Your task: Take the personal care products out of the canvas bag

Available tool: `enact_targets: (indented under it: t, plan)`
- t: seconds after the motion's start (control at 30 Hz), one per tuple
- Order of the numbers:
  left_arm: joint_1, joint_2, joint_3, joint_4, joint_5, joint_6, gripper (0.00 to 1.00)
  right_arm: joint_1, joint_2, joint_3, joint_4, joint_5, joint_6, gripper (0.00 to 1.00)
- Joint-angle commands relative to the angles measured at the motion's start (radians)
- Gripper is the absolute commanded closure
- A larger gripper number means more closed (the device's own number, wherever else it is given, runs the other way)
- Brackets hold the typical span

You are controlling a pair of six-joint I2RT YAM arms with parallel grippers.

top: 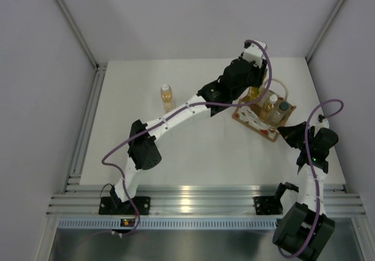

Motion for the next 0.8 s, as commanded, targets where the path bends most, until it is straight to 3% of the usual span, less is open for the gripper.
enact_targets:
  t: [0.0, 0.33, 0.77]
  plan:
    - [-0.005, -0.196, 0.023, 0.161, -0.072, 0.019, 1.00, 0.007, 0.004, 0.016, -0.071, -0.005, -0.036, 1.00]
    - [0.009, -0.326, -0.127, 0.161, -0.161, 0.100, 1.00, 0.007, 0.006, 0.019, -0.073, -0.001, -0.039, 1.00]
    - [0.118, -0.492, -0.574, 0.316, -0.207, 0.062, 1.00, 0.007, -0.007, 0.024, -0.088, 0.009, -0.045, 1.00]
